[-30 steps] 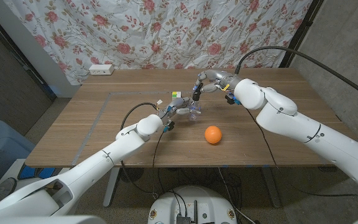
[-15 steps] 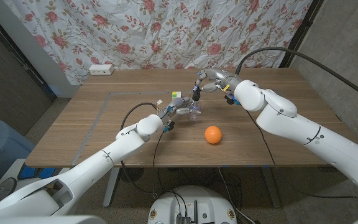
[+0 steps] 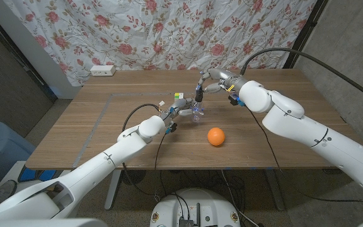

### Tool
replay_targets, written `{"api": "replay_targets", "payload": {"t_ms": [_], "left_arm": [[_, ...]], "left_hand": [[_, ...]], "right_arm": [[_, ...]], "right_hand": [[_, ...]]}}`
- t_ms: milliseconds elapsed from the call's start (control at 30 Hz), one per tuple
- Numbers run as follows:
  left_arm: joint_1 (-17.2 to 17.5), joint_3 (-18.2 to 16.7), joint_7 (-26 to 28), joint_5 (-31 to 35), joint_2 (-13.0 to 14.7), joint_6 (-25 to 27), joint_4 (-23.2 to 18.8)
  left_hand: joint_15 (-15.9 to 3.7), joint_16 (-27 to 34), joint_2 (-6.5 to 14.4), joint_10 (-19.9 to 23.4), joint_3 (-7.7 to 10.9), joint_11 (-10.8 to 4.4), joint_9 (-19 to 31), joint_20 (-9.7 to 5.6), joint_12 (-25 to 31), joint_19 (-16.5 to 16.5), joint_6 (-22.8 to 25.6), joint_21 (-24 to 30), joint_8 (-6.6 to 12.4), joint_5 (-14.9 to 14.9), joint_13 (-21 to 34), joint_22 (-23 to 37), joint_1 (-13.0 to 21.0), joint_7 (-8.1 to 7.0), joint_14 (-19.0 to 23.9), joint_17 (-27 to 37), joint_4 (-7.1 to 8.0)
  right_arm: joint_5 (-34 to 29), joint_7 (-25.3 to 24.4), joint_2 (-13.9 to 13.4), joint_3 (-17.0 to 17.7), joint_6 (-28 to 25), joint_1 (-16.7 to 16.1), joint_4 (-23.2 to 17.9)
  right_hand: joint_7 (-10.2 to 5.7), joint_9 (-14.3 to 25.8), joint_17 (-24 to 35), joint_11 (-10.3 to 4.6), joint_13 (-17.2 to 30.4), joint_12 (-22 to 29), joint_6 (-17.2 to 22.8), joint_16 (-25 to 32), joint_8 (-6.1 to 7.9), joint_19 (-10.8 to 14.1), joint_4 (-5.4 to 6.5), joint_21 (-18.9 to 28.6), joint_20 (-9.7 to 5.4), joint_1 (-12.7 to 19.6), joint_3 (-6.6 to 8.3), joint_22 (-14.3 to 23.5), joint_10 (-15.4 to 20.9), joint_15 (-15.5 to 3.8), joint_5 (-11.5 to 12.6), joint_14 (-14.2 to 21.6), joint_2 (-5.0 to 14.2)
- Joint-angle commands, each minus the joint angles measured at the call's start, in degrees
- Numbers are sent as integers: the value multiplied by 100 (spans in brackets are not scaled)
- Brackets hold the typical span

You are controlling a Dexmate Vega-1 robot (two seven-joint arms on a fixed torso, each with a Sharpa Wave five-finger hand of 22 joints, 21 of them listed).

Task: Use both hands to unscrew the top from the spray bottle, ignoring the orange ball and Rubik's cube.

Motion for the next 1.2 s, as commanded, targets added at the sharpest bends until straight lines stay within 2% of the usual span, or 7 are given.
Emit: {"api": "replay_targets", "payload": {"t_ms": [33, 233, 400, 600, 800, 1033, 1200], "left_arm": [[102, -39, 95, 22, 36, 6, -100], [208, -81, 218, 55, 75, 14, -199], [269, -105, 337, 111, 71, -26, -236], [326, -123, 426, 155, 69, -22, -285], [378, -153, 549, 204, 51, -35, -307], [415, -172, 683, 278, 21, -31, -325], [425, -176, 751, 325, 5, 70, -376]], "left_hand": [[-435, -33, 380, 93, 63, -15, -6, -12, 27, 11, 67, 3, 55, 18, 21, 19, -233, 13, 53, 12, 29], [-447, -30, 373, 95, 60, -12, -9, -15, 22, 11, 76, 3, 66, 16, 25, 19, -219, 7, 59, 17, 18], [-455, -23, 364, 128, 53, -31, -12, -16, 29, 13, 101, 3, 82, 14, 28, 18, -214, 2, 76, 22, 15], [-456, -23, 366, 159, 52, -43, -15, -16, 37, 17, 116, 4, 94, 14, 31, 18, -218, 6, 85, 25, 20], [-467, -23, 361, 176, 53, -45, -17, -19, 40, 14, 133, 3, 106, 13, 34, 18, -218, 4, 100, 24, 19], [-469, -26, 357, 183, 49, -44, -20, -20, 37, 15, 129, 3, 111, 12, 39, 19, -234, 4, 112, 24, 28], [-477, -33, 359, 186, 52, -34, -23, -23, 34, 16, 136, 4, 119, 13, 41, 19, -242, 8, 116, 23, 32]], "right_arm": [[223, -89, -119, 205, 53, -119, -137], [352, -196, -209, 356, 46, -232, -251], [463, -236, -273, 466, 9, -284, -327], [617, -194, -368, 543, -97, -295, -397], [470, -220, -481, 456, -244, -257, -507], [388, -140, -548, 385, -454, -197, -597], [478, -23, -603, 402, -511, -156, -637]], "right_hand": [[-12, -22, 14, -10, 13, 0, -55, -19, -60, -17, -4, -13, 10, 19, -31, 11, -21, 3, -27, -56, 68], [-12, -58, 25, 13, 14, -4, -133, -20, -116, -10, 17, 3, 20, 18, -55, 12, -42, 21, -32, -78, 84], [-8, -154, 39, 132, 21, 0, -311, -19, -262, 2, 157, 27, 169, -278, -269, 12, -73, 147, -93, -79, 20], [9, -228, 56, 288, 31, 10, -422, -48, -382, -53, 353, 25, 349, -874, -566, 15, -83, 321, -191, -131, 17], [32, -253, 75, 352, 32, 7, -598, -56, -501, -38, 508, 38, 408, -1326, -743, 16, -112, 387, -224, -146, 48], [64, -276, 96, 522, 31, -8, -889, -84, -696, 4, 718, 47, 518, -2117, -1078, 18, -189, 534, -300, -181, -54], [219, -275, 101, 606, 30, -24, -965, -104, -751, 8, 806, 43, 552, -2465, -1222, 20, -263, 618, -345, -206, -110]]}}
